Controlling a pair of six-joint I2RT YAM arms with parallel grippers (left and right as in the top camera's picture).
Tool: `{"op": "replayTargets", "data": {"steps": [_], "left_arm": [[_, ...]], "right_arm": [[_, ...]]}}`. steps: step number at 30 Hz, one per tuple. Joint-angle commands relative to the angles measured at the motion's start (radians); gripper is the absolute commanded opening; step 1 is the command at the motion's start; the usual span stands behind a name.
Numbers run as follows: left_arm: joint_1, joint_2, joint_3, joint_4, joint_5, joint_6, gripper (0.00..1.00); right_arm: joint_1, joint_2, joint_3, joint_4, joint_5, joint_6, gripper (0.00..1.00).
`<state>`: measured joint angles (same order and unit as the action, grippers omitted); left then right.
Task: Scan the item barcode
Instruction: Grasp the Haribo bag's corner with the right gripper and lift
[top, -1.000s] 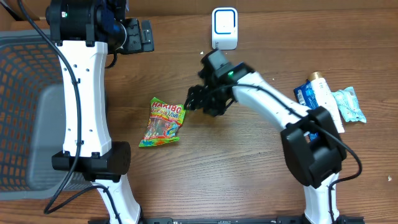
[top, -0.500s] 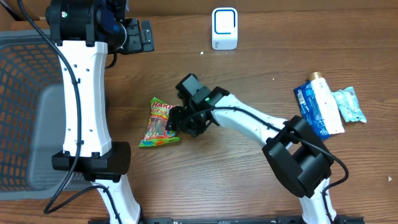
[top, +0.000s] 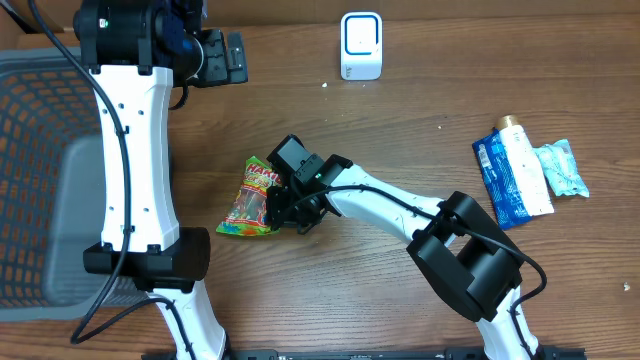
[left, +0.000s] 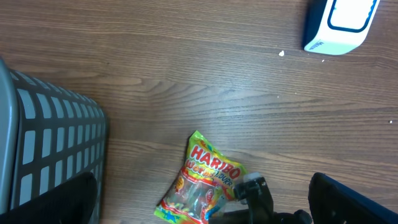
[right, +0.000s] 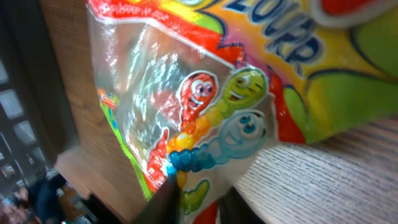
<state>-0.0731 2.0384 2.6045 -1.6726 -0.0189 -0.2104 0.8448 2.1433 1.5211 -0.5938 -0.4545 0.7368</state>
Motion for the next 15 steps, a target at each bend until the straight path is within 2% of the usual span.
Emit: {"op": "replayTargets", "data": {"steps": [1,2,10,15], "left_arm": [[-0.006,0.012,0.001,0.002,0.009,-0.014,0.99],[-0.006,0.012,0.001,0.002,0.009,-0.014,1.0],[-0.006,0.012,0.001,0.002,0.009,-0.014,1.0],[-0.006,0.012,0.001,0.002,0.009,-0.014,1.0]], "right_arm": [[-0.011,0.011,-0.01,-0.014,0.004,-0.003,0.09],[-0.02,0.011,-0.008,-0.029,0.004,-0.003,0.04],[-0.141,0.003,-0.007,-0.205,-0.022,-0.052,0.04],[-0.238,0.002,-0.007,-0.279,-0.095,-0.192,0.04]]}}
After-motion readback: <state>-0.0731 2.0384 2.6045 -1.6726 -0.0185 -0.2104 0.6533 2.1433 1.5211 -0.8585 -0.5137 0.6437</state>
